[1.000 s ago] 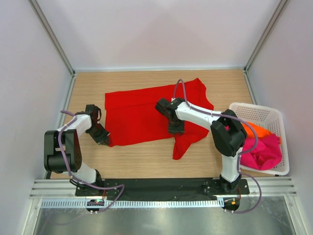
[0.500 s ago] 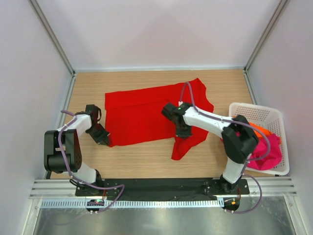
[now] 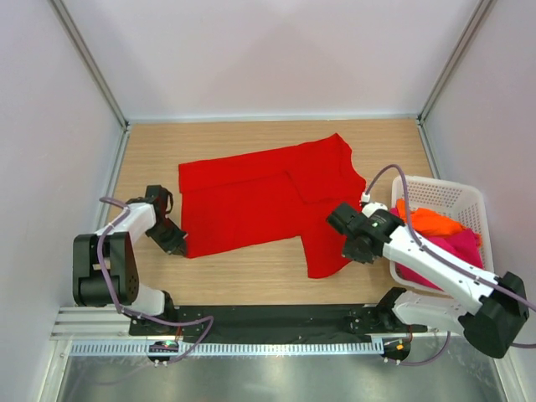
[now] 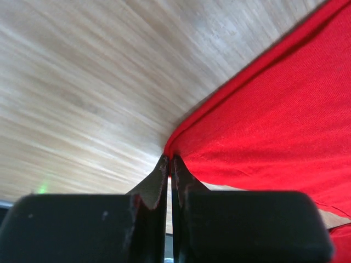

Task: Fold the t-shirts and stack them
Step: Fold the tshirt

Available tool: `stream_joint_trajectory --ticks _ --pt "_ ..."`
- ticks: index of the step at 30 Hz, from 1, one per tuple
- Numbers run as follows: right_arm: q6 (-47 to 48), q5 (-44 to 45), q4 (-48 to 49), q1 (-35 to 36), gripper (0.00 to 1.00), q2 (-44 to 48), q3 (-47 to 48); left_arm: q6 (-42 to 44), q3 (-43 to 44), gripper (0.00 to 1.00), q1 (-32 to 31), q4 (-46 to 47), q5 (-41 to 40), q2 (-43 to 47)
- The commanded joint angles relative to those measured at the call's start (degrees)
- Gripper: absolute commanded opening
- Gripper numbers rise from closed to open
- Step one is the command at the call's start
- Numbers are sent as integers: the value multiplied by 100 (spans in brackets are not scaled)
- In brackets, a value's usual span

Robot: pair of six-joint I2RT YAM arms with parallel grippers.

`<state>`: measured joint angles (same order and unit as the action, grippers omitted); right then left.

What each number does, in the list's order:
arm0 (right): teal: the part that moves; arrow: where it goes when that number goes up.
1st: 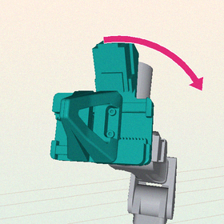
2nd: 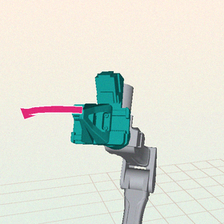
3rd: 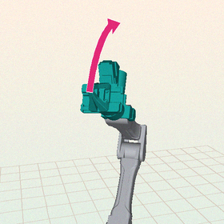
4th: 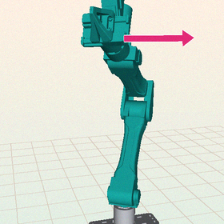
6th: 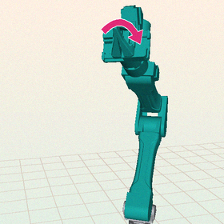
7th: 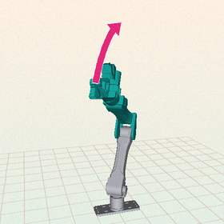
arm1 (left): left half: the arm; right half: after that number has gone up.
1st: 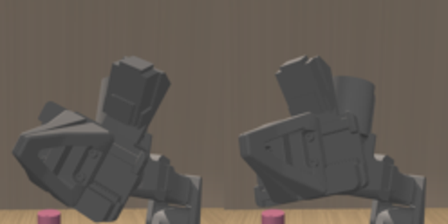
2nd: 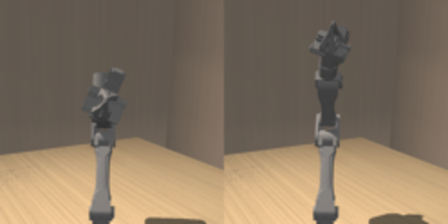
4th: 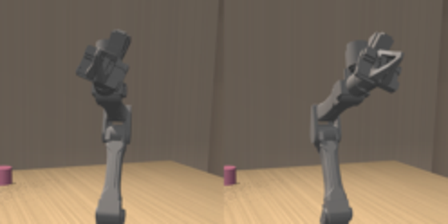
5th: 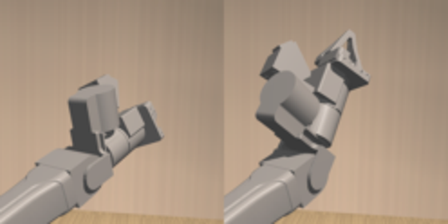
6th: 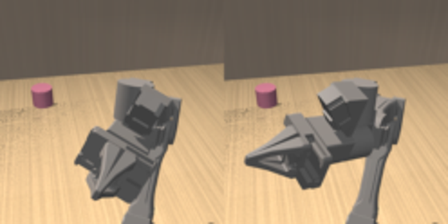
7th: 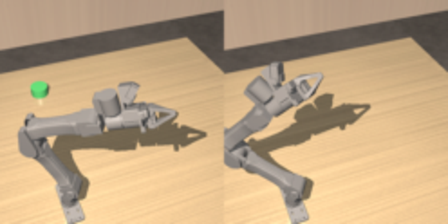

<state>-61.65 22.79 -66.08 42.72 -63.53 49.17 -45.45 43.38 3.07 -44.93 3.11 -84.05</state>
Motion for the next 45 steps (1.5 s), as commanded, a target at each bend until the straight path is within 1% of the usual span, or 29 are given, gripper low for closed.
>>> stream_joint_trajectory --ticks 1,3,4,5,6,8,9,12,15,18,20,24,27,36,37,41,45 --pt "-103 445 -185 -105 1 236 303 -26 232 0 1 -288 -189 257" --pt "301 525 -159 -385 1 -45 637 106 434 0 1 -376 -258 258" --pt "433 603 -142 -518 1 -133 882 159 679 0 1 -385 -276 205" --pt "608 613 -98 -658 1 -221 997 203 803 0 1 -455 -485 153" --pt "923 604 24 -1008 1 -369 1111 299 952 0 1 -499 -557 83" --pt "1285 447 209 -1335 1 -511 1498 423 1339 0 1 -578 -628 -154" --pt "1626 403 384 -1606 1 -686 1639 484 1445 0 1 -579 -628 -216" --pt "2198 349 614 -1880 1 -1247 2401 686 1823 0 1 -622 -602 -515" --pt "2516 218 833 -2065 1 -1696 2799 827 2157 0 9 -623 -505 -814" --pt "2771 7 1045 -2285 1 -2083 3474 854 2429 0 9 -649 -514 -1008" --pt "2842 -177 1141 -2426 1 -2295 3765 854 2640 0 1 -658 -496 -1122" --pt "3000 -388 1238 -2514 1 -2804 4599 854 2974 0 1 -719 -452 -1490" --pt "3080 -485 1221 -2575 1 -3174 5057 854 3237 0 1 -719 -435 -1658" --pt "3317 -793 1397 -2786 1 -3982 5998 845 3853 0 1 -807 -338 -2256" --pt "3343 -863 1414 -2804 1 -4035 6078 845 3932 0 1 -807 -190 -2317" --pt "3431 -1056 1414 -2918 1 -4500 6639 801 4108 0 1 -860 -197 -2466" --pt "3431 -1285 1440 -3033 1 -4712 7000 757 4188 0 1 -851 -232 -2572"
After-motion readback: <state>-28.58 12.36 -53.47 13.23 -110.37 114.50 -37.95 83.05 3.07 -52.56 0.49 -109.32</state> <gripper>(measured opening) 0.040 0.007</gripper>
